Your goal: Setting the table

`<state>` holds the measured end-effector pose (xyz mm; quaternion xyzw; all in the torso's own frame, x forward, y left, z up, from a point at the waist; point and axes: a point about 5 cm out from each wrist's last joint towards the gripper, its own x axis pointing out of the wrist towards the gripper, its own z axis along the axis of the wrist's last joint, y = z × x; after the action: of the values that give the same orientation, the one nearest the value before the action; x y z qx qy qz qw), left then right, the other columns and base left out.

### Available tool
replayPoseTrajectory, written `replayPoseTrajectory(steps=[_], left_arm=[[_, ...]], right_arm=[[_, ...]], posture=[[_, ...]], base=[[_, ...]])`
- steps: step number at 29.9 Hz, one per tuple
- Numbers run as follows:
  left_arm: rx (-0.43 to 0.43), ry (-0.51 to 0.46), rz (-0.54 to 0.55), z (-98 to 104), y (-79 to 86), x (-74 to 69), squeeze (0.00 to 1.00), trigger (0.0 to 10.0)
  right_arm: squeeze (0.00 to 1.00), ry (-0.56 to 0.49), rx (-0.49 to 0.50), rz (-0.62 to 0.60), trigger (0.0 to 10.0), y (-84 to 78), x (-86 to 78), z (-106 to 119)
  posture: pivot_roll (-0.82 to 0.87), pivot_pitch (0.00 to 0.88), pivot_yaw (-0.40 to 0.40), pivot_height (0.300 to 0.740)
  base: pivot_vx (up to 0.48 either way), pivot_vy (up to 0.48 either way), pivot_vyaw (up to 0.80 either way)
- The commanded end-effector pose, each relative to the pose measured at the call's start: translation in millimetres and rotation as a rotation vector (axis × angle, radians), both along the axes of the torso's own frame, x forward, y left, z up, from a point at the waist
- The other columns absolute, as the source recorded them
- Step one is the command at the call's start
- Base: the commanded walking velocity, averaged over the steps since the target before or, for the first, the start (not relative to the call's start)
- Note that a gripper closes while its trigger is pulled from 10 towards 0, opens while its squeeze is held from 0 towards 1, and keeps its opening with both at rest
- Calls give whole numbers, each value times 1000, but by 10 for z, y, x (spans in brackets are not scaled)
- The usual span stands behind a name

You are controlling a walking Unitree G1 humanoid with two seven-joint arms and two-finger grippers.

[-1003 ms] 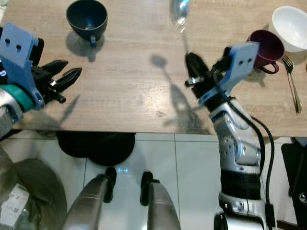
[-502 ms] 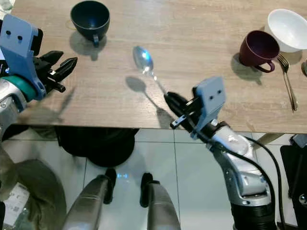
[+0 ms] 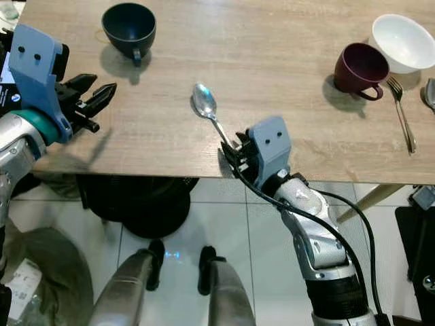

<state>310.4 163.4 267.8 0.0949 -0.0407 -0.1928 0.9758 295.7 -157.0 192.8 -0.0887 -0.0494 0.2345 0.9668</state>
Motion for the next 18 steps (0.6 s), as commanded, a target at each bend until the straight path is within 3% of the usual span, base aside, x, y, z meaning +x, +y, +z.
replayPoseTrajectory(steps=[1, 12, 18], left_arm=[[4, 6, 6, -48, 9, -11, 0, 10000], [5, 19, -28, -102, -89, -27, 0, 10000], [3, 20, -26, -104, -95, -27, 0, 10000]], right_arm=[[0, 13, 14, -29, 10000, -55, 8, -31], [0, 3, 25, -33, 10000, 185, 97, -48], [0, 28, 6, -50, 10000, 226, 128, -112]], posture=[[149, 226, 6, 740], [152, 223, 7, 740], [153, 225, 1, 740]], base=[[0, 0, 0], [0, 0, 0], [0, 0, 0]])
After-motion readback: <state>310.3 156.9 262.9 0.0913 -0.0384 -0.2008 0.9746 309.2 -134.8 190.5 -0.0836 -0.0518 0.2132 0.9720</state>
